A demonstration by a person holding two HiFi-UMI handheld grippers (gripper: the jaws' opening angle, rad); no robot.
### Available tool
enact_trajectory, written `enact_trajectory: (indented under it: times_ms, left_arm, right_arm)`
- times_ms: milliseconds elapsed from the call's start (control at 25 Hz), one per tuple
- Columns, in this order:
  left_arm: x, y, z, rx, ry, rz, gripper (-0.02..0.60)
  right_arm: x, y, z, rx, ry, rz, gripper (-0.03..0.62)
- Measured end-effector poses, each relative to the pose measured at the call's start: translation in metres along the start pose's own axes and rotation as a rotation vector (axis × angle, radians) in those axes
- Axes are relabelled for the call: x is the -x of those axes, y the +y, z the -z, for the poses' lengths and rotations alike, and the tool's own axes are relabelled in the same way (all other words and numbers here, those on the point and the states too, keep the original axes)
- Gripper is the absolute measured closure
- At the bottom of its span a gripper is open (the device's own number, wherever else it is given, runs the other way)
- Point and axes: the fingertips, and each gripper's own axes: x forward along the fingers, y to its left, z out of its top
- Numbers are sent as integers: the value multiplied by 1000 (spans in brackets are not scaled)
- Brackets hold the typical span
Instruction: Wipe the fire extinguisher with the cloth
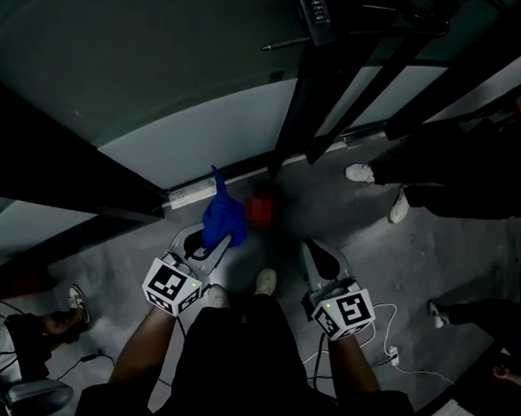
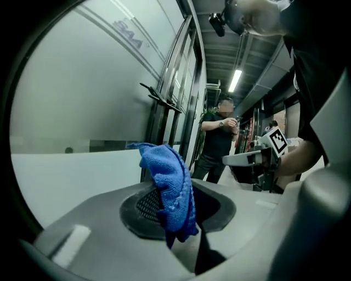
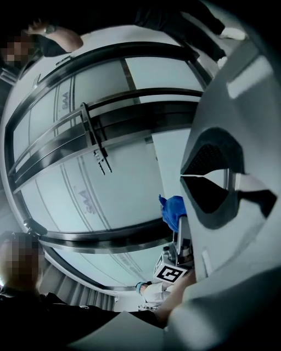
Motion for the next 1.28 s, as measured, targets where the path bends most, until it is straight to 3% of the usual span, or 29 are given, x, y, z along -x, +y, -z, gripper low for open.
enact_trajectory:
  times_ms: [120, 240, 560, 720, 800, 1040, 1280]
  left_arm:
    - [-12, 17, 45, -20, 21, 16, 477]
    - [-28, 41, 115, -45, 23, 34, 477]
    - [-109, 106, 294, -162, -63, 33, 477]
    - [-139, 127, 366, -247, -46, 20, 480]
    - [-152, 136, 390, -265, 10, 22, 482]
    - [-192, 149, 420, -352, 299, 77, 482]
    - [-230, 152, 441, -517, 459, 150, 482]
  right_arm:
    - [-21, -5, 38, 38, -2, 6, 585]
    - [-47, -16, 100, 90, -33, 23, 585]
    - [-130, -103, 268, 195, -184, 92, 585]
    - [-148, -132, 323, 270, -250, 136, 585]
    - [-153, -140, 339, 286, -251, 158, 585]
    - [-157, -163, 357, 222, -186, 201, 585]
    - [-170, -185, 380, 165, -170, 238, 585]
